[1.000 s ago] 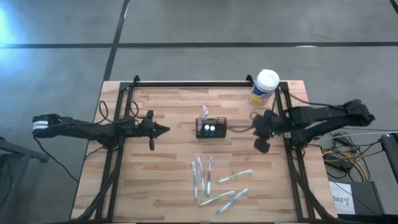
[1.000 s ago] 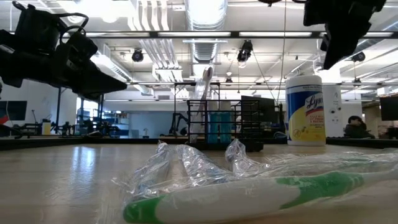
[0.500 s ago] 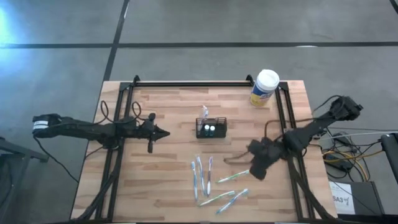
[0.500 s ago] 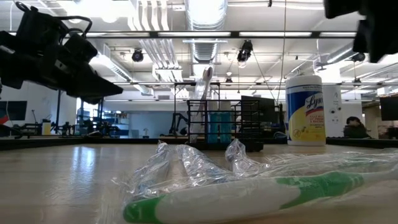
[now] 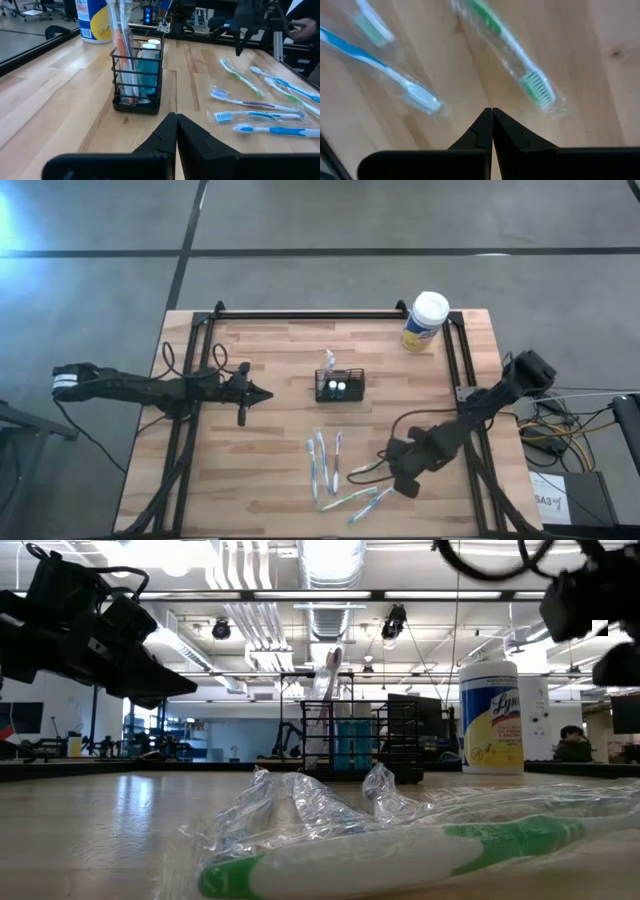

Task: Pick & Place toothbrushing station
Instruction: Put the top green toothbrush into the black wire organizer

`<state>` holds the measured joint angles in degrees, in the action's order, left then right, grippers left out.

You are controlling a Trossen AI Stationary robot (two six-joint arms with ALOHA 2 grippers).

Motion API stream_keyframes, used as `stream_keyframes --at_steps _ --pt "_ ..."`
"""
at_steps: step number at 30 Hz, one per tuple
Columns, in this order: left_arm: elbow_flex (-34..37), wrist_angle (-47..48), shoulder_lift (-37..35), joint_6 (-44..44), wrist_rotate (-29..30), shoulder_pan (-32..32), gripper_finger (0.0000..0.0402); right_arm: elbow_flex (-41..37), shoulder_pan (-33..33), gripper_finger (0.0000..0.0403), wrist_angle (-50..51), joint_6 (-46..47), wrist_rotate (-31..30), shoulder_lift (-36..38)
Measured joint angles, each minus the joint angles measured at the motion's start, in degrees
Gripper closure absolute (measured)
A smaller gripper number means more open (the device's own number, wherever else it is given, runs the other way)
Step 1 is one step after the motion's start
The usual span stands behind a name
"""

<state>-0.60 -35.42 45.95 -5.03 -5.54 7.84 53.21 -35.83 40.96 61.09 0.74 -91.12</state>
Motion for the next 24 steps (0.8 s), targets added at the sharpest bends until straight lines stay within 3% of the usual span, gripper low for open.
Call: stream_keyframes --at_steps 14,24 --pt "0.00 1.09 0.00 -1.14 0.00 0.00 0.0385 -1.35 6.52 0.0394 1.10 -2.65 -0.96 -5.48" --pt "0.00 1.78 0.00 -1.20 0.00 0.02 0.0385 -4.83 16.95 0.0394 2.09 -8.70 -10.94 -2.96"
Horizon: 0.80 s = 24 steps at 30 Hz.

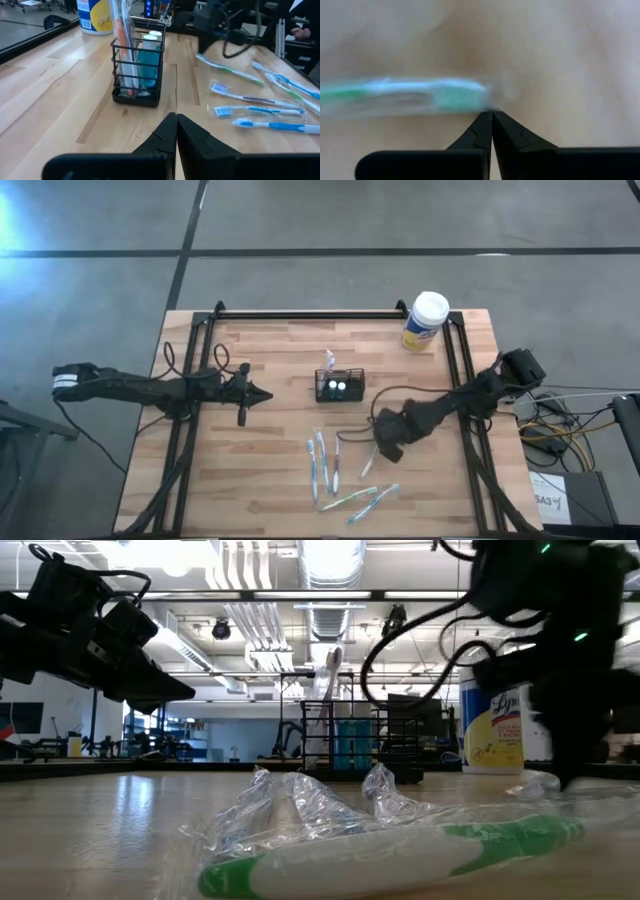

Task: Pick & Place toothbrushing station
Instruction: Put the top green toothbrush into the black wire organizer

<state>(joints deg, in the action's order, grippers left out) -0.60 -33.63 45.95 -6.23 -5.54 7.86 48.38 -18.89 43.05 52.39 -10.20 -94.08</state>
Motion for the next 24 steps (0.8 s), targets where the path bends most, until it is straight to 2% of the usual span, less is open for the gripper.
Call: stream_keyframes --at_steps 4,10,18,24 --pt "0.00 -0.01 0.00 0.00 0.00 0.00 0.0385 -0.08 4.04 0.0394 -2.05 -4.43 -4.21 1.12" --pt "0.00 0.37 0.00 0.00 0.00 -0.02 0.0385 0.31 7.44 0.0394 -6.34 -9.28 -3.39 3.07" --pt "0.00 2.56 0.00 -0.52 0.00 -0.02 0.0385 4.00 6.83 0.0394 -5.10 -5.18 1.78 8.48" --pt "0.00 2.83 0.00 -2.06 -0.06 -0.09 0.0385 5.80 6.78 0.0386 -4.88 -1.22 7.12 8.71"
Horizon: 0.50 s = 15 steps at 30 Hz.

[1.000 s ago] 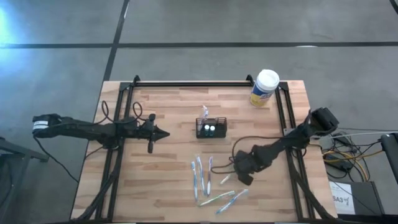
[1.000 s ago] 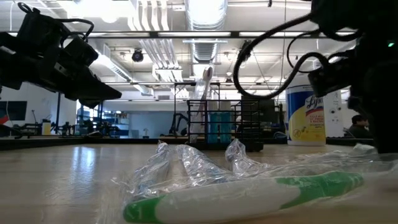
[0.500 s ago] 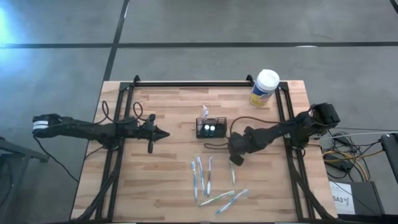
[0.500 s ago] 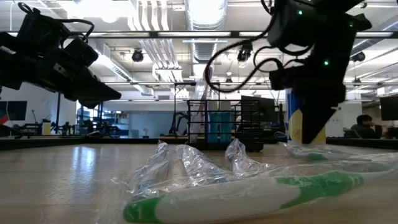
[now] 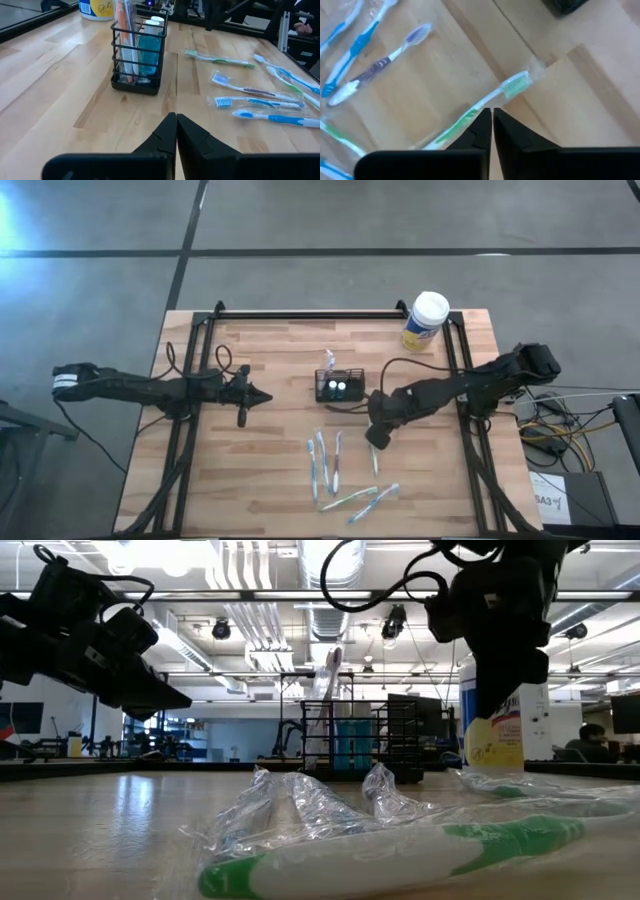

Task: Pick & Place toothbrushing station
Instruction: Put the top green toothbrush into the black wire organizer

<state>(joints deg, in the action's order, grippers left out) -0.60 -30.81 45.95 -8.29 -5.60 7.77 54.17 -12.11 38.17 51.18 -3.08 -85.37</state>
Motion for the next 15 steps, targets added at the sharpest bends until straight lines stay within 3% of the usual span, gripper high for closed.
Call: stream_keyframes --at_steps 4,15 --pt "0.00 0.00 0.00 -0.32 -0.15 0.00 0.0385 0.29 -0.03 0.0350 0.05 3.22 2.72 -1.48" --pt "0.00 0.03 0.00 2.23 -0.59 -0.02 0.0385 2.38 -0.03 0.0198 0.10 11.58 6.19 -8.39"
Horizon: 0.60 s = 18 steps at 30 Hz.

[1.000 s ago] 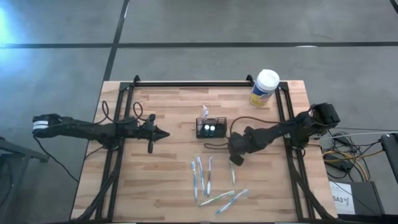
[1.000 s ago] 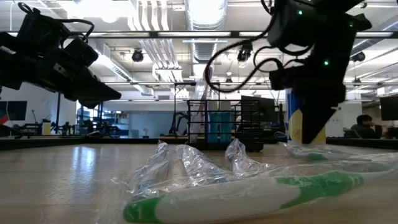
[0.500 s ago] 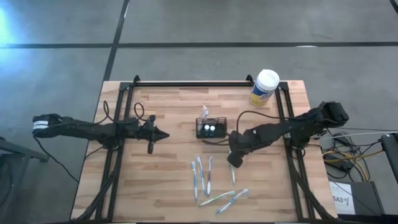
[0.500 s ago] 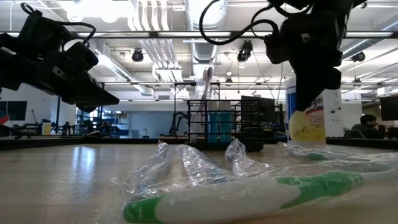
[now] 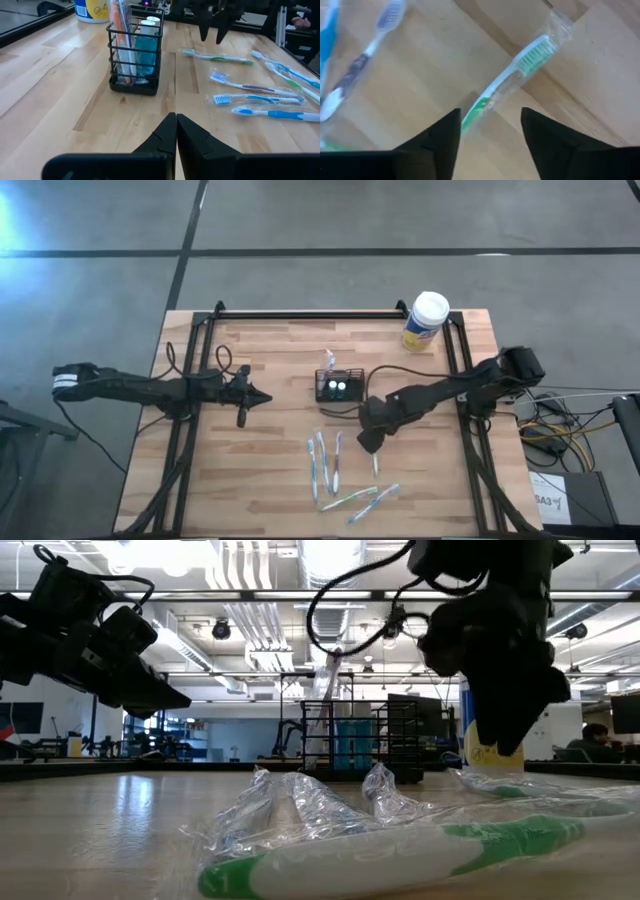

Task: Pick & Place toothbrushing station
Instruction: Put the top green toothbrush into the black wire organizer

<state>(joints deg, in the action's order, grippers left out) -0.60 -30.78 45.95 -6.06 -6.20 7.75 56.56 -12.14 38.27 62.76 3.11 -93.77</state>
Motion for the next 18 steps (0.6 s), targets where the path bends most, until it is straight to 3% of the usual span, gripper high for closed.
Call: stream_keyframes --at_steps 10,18 --pt "0.00 0.56 0.02 -0.02 -0.35 0.00 0.0385 5.70 0.06 0.0151 1.58 -1.77 -0.07 -10.97" --pt "0.00 0.61 0.02 -0.04 -0.34 -0.02 0.0385 13.87 0.10 0.0192 11.87 -10.24 0.19 -18.94"
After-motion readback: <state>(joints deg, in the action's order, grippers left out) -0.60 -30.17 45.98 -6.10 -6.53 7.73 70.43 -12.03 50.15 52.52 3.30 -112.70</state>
